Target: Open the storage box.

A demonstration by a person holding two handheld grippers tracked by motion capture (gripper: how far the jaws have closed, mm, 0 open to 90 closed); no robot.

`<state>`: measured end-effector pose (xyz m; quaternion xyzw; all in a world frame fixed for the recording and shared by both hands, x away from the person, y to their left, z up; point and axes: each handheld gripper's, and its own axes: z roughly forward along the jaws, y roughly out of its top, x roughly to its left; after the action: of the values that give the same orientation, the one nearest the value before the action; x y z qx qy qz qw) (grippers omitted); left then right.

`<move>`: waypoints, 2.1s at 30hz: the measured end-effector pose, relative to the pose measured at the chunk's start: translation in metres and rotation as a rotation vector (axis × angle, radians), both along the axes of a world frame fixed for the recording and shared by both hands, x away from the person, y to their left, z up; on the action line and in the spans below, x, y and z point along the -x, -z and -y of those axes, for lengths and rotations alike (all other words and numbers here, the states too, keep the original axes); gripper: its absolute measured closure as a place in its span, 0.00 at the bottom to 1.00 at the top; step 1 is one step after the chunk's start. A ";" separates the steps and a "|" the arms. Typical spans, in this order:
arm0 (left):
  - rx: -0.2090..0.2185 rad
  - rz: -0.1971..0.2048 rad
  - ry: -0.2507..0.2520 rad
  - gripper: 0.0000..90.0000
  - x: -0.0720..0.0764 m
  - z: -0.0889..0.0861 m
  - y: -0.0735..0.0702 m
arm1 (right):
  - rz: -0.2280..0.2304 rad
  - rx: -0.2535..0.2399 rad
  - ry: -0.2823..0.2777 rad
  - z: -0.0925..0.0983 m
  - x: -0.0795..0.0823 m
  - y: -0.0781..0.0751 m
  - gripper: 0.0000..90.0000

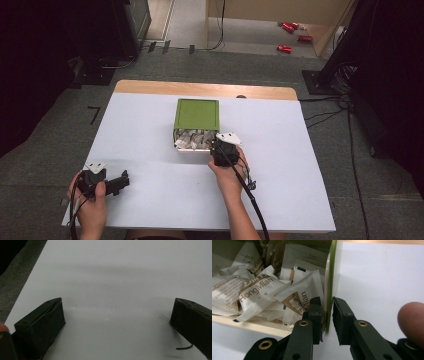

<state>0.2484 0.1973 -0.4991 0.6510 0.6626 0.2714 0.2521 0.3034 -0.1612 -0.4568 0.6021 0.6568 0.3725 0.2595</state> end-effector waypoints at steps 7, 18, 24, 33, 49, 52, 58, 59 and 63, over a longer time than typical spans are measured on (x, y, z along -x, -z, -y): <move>-0.001 0.000 0.000 0.00 0.000 0.000 0.000 | -0.005 -0.008 -0.001 0.001 0.002 0.000 0.87; 0.000 0.000 0.001 0.00 0.000 0.000 0.000 | -0.030 0.016 0.009 -0.002 -0.004 0.003 0.86; 0.000 0.000 0.000 0.00 0.000 0.000 0.000 | -0.041 0.011 -0.003 -0.001 0.002 0.003 0.86; -0.001 -0.001 0.000 0.00 0.000 0.000 0.000 | -0.059 -0.030 -0.014 0.001 0.019 0.008 0.84; -0.002 0.001 0.000 0.00 0.000 0.000 0.000 | 0.078 -0.093 -0.018 0.007 0.033 -0.006 0.87; -0.002 0.001 0.000 0.00 0.000 0.000 0.000 | 0.101 -0.098 -0.028 0.006 0.034 -0.012 0.90; -0.002 0.001 0.000 0.00 0.000 0.000 0.000 | 0.089 -0.082 -0.006 0.004 0.028 -0.021 0.94; -0.002 0.001 0.000 0.00 0.000 0.000 0.000 | 0.084 -0.082 -0.005 0.004 0.028 -0.022 0.94; -0.002 0.001 0.000 0.00 0.000 0.000 0.000 | 0.085 -0.076 0.000 0.004 0.028 -0.022 0.95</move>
<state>0.2483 0.1971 -0.4992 0.6512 0.6620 0.2724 0.2519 0.2752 -0.1648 -0.4351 0.5953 0.6304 0.4224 0.2643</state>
